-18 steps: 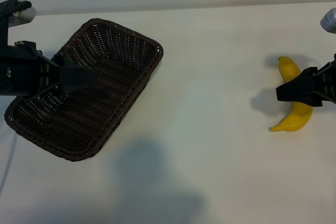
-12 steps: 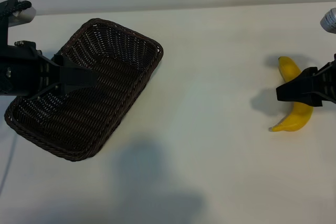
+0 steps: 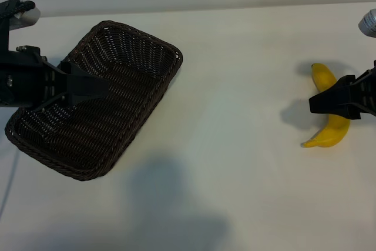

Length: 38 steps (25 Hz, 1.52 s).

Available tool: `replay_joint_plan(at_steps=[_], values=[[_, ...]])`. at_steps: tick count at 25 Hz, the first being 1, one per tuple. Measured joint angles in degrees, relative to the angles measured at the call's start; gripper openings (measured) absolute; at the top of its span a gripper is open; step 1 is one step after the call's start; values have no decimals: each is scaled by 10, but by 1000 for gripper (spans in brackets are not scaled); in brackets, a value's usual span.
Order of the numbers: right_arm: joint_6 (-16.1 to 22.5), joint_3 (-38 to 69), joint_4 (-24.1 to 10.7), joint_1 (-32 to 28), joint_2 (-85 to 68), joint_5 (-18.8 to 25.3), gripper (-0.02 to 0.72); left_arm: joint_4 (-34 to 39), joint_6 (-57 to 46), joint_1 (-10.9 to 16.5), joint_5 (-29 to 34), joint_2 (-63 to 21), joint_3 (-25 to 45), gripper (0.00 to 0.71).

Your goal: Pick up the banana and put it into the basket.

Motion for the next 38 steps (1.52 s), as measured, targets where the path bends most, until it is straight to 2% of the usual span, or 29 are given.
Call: replay_joint_plan(at_steps=[11, 15, 20, 27, 33, 38], values=[[0, 0, 0, 0, 0, 0, 584, 1, -4, 0, -14, 0, 0, 541], [0, 0, 0, 0, 0, 0, 584, 35, -54, 0, -7, -3, 0, 541], [0, 0, 0, 0, 0, 0, 584, 145, -206, 0, 5, -20, 0, 541], [0, 0, 0, 0, 0, 0, 584, 254, -458, 0, 13, -25, 0, 541], [0, 0, 0, 0, 0, 0, 584, 324, -649, 0, 13, -25, 0, 541], [0, 0, 0, 0, 0, 0, 584, 346, -772, 0, 34, -25, 0, 541]])
